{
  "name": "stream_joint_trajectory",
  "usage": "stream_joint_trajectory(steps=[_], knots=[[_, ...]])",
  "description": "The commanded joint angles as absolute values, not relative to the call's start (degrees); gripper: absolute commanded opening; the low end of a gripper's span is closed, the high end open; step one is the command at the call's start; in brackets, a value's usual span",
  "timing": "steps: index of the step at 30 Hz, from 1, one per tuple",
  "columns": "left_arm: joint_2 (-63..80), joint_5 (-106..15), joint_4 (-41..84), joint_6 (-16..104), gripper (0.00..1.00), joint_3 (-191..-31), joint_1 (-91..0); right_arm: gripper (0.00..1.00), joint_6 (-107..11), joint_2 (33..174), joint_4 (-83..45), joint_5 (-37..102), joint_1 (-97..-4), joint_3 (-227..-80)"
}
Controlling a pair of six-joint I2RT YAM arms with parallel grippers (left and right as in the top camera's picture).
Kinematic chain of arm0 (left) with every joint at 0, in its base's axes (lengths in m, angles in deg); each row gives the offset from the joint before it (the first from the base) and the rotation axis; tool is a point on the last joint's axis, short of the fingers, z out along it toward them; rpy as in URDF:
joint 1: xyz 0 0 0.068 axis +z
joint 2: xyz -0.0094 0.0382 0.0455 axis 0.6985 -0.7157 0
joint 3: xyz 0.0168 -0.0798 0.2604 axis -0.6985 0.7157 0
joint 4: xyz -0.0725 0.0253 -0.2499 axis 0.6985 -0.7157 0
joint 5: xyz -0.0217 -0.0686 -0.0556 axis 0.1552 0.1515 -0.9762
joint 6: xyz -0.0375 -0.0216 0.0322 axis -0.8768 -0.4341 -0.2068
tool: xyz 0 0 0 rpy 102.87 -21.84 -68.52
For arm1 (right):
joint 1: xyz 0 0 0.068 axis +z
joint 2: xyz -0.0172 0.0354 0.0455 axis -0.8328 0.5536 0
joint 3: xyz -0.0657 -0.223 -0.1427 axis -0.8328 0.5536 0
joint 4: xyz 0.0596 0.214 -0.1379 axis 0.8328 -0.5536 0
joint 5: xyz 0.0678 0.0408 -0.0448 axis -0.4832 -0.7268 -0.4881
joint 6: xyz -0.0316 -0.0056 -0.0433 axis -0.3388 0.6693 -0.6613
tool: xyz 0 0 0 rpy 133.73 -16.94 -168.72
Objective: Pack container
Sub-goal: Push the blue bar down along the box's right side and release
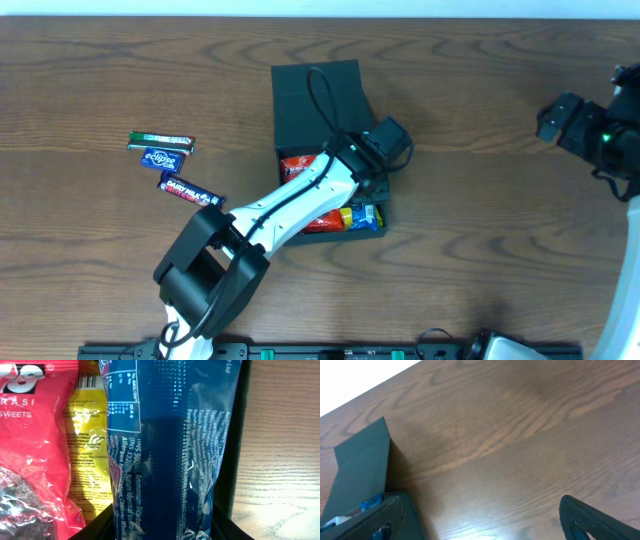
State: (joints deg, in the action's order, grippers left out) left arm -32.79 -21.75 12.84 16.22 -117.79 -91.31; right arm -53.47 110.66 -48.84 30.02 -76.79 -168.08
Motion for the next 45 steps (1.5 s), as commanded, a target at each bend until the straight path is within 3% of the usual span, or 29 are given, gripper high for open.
stream_joint_trajectory(steps=[1,13,14,17,19,24,28,31,34,35,45], knots=[[-32.02,-21.57,12.74,17.1,0.06,-117.55,-92.66,0.99,-54.37,109.83,-48.27,29.54,-77.14,-168.78],[-32.02,-20.33,14.9,15.96,0.06,-117.55,-93.1,0.99,-54.34,109.87,-47.64,29.54,-77.14,-168.78],[-32.02,-20.35,14.9,15.96,0.09,-117.55,-93.1,0.99,-54.34,109.87,-47.62,29.54,-77.14,-168.78],[-32.02,-21.14,14.81,16.01,0.65,-117.55,-93.1,0.99,-54.32,109.87,-47.51,29.52,-77.14,-168.78],[-32.0,-22.38,14.86,15.98,0.83,-117.62,-93.06,0.99,-54.32,109.87,-47.2,29.52,-77.14,-168.78],[-31.85,-23.04,13.96,16.95,0.91,-120.57,-92.57,0.99,-54.32,109.87,-47.18,29.52,-77.09,-168.78],[-31.67,-22.95,12.76,19.9,0.9,-124.3,-92.6,0.99,-54.32,109.87,-47.18,29.5,-77.09,-168.78],[-31.19,-22.97,11.51,23.76,0.73,-126.64,-92.79,0.99,-54.32,109.87,-47.03,29.5,-77.09,-168.78],[-31.1,-23.5,9.63,26.15,0.15,-126.97,-93.23,0.99,-54.32,109.87,-46.9,29.5,-77.09,-168.78],[-31.17,-23.56,8.69,26.21,0.05,-126.9,-93.49,0.99,-54.32,109.87,-46.83,29.5,-77.07,-168.78],[-31.45,-23.15,5.3,30.61,0.06,-126.8,-97.36,0.99,-54.32,109.87,-46.83,29.3,-77.07,-168.78]])
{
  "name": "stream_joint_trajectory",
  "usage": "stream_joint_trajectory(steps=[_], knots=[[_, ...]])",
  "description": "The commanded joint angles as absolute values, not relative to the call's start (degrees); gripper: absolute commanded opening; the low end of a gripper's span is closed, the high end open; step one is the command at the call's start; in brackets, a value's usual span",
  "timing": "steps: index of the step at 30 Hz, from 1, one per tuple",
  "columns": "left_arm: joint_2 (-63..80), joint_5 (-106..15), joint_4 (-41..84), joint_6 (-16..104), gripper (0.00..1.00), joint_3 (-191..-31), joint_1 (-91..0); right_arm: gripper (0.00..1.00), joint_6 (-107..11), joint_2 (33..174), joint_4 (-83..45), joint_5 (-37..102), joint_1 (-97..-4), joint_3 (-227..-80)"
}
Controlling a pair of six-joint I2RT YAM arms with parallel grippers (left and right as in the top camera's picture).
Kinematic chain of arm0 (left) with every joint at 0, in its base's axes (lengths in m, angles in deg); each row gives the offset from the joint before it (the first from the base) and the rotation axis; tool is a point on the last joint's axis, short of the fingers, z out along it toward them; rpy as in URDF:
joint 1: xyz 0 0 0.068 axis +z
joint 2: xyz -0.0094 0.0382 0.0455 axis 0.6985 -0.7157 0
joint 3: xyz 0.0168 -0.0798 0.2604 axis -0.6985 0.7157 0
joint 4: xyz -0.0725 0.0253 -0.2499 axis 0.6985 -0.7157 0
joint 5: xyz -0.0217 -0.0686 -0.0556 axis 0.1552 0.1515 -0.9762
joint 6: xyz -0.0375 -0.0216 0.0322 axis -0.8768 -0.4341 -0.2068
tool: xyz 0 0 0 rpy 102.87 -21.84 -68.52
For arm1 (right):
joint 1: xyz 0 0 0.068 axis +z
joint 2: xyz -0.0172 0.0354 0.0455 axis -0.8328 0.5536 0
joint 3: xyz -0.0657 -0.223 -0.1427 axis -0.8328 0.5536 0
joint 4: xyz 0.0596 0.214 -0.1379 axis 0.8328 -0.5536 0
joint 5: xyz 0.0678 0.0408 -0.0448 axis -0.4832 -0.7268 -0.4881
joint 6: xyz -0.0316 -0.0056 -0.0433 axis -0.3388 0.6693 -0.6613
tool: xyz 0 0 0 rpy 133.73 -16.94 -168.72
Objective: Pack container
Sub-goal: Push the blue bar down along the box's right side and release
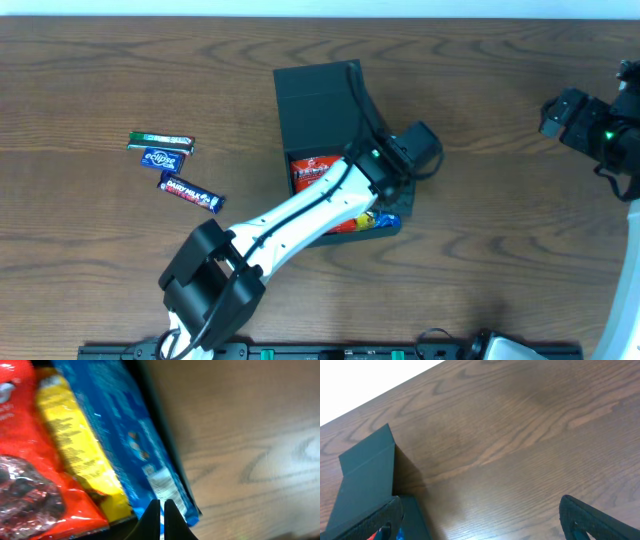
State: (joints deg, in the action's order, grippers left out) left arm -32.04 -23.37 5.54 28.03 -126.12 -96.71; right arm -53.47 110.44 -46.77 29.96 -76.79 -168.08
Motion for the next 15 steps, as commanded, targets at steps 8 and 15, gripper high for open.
stream_joint_trajectory(steps=[8,15], knots=[[-31.74,-23.15,5.15,31.28,0.06,-125.16,-98.06,0.99,-54.32,109.87,-46.94,29.28,-77.07,-168.78],[-31.74,-24.81,6.83,31.26,0.06,-121.0,-98.08,0.99,-54.32,109.89,-46.94,29.3,-77.07,-168.78]])
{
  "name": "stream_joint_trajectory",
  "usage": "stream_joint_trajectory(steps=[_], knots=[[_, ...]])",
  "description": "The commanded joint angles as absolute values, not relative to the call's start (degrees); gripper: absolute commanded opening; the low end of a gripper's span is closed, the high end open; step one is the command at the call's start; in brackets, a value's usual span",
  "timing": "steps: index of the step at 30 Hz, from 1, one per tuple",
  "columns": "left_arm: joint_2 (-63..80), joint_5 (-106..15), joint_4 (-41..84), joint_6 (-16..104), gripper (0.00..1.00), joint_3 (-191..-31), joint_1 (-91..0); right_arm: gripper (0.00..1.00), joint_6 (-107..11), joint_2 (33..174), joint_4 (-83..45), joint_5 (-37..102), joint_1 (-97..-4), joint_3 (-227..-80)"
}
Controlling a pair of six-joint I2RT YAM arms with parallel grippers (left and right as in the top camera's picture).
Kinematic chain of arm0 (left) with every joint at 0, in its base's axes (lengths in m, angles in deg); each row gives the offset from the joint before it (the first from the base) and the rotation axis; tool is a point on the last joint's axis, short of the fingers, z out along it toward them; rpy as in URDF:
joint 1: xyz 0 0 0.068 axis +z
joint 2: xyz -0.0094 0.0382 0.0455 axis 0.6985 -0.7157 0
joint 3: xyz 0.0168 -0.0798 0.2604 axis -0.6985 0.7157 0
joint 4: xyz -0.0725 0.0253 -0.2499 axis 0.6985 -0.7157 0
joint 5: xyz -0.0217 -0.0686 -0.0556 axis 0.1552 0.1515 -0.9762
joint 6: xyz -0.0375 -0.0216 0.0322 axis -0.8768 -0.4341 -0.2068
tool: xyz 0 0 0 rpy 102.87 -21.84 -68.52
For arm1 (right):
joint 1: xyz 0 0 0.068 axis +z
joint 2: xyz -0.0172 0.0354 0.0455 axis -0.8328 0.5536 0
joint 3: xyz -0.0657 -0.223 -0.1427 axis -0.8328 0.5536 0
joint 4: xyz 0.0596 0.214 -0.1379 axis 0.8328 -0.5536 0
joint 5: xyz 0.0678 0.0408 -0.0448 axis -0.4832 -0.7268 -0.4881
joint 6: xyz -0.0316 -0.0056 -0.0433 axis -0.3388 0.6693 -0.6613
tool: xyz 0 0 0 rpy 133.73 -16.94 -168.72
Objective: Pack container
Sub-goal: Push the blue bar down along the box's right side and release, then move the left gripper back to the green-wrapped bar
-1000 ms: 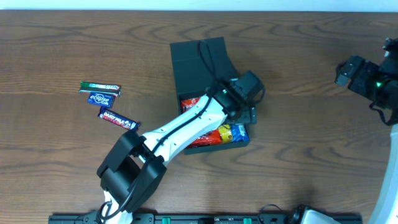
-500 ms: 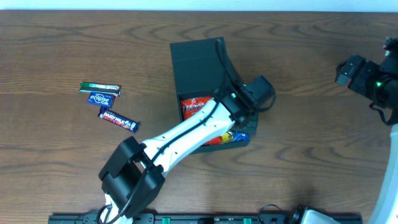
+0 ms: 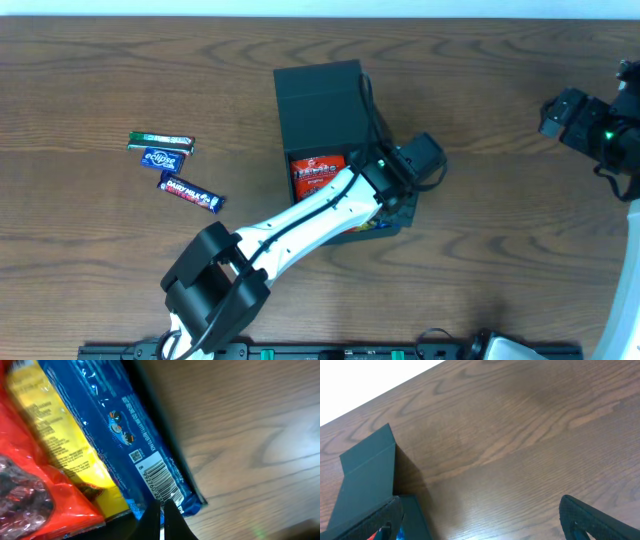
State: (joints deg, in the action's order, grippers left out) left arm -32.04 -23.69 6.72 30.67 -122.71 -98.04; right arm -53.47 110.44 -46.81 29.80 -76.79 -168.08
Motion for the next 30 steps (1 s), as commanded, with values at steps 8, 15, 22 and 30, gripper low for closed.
stream_joint_trajectory(steps=[8,15,22,30], knots=[[-31.32,-25.53,7.29,31.48,0.06,-120.85,-98.04,0.99,-54.32,109.89,-46.94,29.28,-77.07,-168.78],[-24.63,-14.73,5.04,31.94,0.06,-124.78,-97.69,0.99,-54.32,109.89,-46.81,29.32,-77.07,-168.78],[-14.06,5.51,-4.4,24.86,0.06,-125.0,-90.0,0.99,-55.7,110.02,-45.59,29.37,-77.09,-168.78],[-11.78,-0.53,-15.61,12.12,0.06,-124.11,-66.0,0.99,-56.88,115.03,-37.98,29.37,-77.09,-168.78]])
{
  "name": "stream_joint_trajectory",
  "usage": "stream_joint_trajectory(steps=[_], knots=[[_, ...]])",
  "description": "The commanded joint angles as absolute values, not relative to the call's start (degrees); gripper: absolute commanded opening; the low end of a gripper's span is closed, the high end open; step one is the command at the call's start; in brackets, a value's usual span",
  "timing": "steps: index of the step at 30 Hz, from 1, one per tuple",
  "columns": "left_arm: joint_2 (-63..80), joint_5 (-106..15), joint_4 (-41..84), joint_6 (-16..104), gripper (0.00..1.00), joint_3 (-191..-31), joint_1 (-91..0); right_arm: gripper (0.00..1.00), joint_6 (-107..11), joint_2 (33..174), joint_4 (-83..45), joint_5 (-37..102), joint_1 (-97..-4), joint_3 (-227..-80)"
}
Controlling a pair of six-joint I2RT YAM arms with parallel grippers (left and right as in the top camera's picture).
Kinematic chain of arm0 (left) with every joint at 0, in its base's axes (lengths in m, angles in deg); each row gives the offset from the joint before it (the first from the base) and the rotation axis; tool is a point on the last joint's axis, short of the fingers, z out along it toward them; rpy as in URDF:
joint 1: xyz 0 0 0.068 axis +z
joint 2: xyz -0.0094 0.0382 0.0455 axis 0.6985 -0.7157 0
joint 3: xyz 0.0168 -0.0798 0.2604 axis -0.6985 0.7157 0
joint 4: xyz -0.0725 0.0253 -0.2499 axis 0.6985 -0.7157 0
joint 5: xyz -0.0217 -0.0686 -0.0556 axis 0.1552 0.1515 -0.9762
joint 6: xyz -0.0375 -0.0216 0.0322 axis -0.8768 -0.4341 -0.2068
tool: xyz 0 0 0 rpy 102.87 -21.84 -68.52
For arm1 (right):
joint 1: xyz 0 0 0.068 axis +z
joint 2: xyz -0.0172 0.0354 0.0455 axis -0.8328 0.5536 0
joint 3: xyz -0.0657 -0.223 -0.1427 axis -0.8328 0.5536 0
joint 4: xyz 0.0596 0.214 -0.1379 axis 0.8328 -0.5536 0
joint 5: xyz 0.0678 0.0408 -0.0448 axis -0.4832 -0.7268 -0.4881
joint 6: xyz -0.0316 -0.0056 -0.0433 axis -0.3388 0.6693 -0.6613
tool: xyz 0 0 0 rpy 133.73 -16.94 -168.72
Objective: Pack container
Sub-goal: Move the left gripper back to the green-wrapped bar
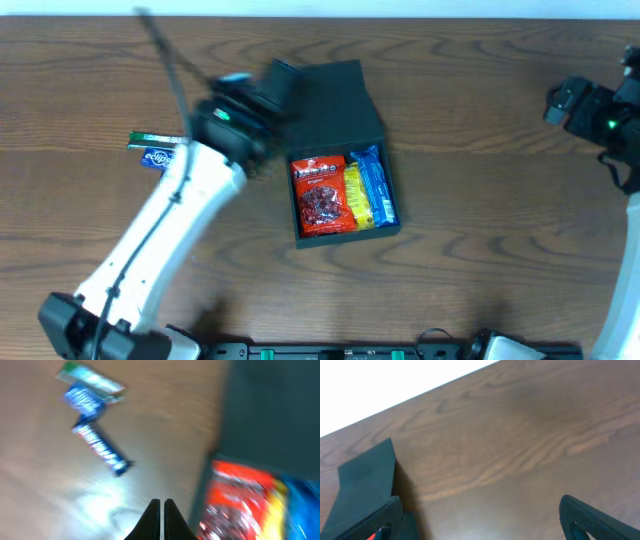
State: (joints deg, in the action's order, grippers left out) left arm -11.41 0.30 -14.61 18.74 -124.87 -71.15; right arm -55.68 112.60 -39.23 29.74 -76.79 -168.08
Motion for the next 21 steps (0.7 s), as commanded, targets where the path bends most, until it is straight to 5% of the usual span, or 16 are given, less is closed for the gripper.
stream_joint_trajectory(steps=[1,21], knots=[[-11.78,-0.48,-15.59,11.5,0.06,-123.6,-64.03,0.99,-56.88,115.84,-37.04,29.37,-77.09,-168.78],[-26.64,-20.53,8.58,-4.8,0.06,-116.33,-37.78,0.99,-53.62,126.39,-21.72,26.2,-77.09,-168.78]])
